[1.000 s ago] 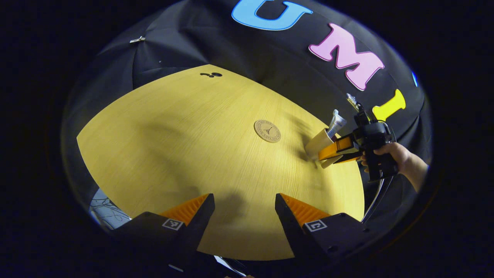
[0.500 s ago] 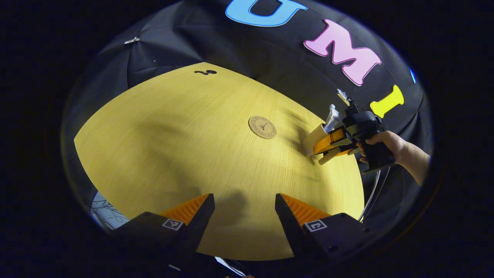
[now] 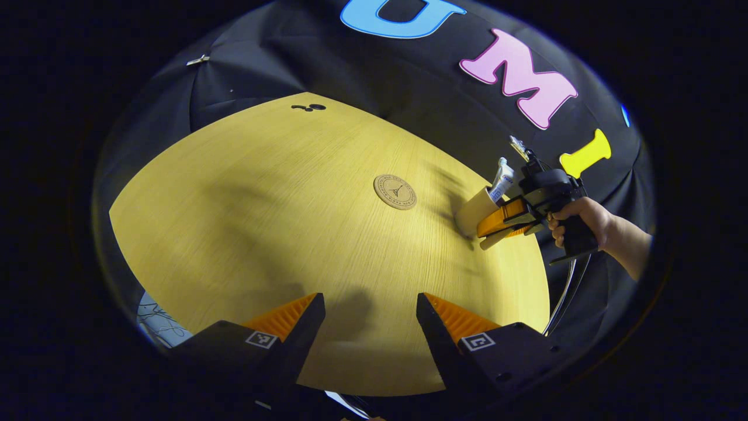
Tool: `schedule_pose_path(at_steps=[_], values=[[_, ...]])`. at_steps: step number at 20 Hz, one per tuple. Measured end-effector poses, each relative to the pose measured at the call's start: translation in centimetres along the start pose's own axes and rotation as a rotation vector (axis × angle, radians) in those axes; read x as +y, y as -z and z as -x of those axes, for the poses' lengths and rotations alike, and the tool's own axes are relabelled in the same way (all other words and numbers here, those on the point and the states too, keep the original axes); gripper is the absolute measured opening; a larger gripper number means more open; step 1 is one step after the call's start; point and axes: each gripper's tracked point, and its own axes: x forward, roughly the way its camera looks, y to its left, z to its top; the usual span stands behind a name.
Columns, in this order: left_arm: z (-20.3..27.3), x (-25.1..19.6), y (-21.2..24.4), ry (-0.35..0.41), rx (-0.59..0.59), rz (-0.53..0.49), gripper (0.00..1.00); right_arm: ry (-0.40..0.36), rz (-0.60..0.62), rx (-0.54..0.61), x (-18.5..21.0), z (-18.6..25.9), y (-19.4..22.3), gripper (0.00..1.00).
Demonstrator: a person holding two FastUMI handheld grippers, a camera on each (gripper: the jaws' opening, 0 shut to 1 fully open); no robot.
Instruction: Put the toothbrush and toothpaste on the desktop into the cup, then pick up the cup and place it on the coaster on the desktop.
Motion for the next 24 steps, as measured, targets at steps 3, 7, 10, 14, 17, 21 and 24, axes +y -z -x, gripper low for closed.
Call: schedule_pose_path(at_steps=[3, 7, 10, 14, 17, 21, 24], values=[[-0.2, -0.1, 0.3, 0.002, 0.004, -0.015, 0.98, -0.001, 0.011, -0.026, 0.3, 0.3, -0.6, 0.27], [-0.2, -0.2, 0.4, 0.014, 0.012, -0.007, 0.98, -0.029, 0.035, -0.037, 2.1, 1.0, -1.1, 0.26], [-0.1, -0.1, -0.4, 0.018, -0.011, -0.039, 0.98, -0.032, 0.058, -0.050, 3.6, 1.4, -1.8, 0.27], [0.1, 0.3, -0.4, 0.017, -0.011, -0.031, 0.98, -0.061, 0.082, -0.045, 6.5, 1.5, -2.5, 0.26], [0.4, 1.1, -0.2, 0.006, -0.011, -0.029, 0.98, -0.079, 0.111, -0.041, 9.2, 1.5, -2.7, 0.26], [0.4, 1.7, -1.0, 0.001, -0.024, -0.049, 0.98, -0.103, 0.157, -0.026, 13.2, 0.6, -2.7, 0.27], [0.6, 2.2, -0.9, -0.001, -0.016, -0.060, 0.98, -0.108, 0.175, -0.026, 15.2, 0.1, -3.0, 0.27]])
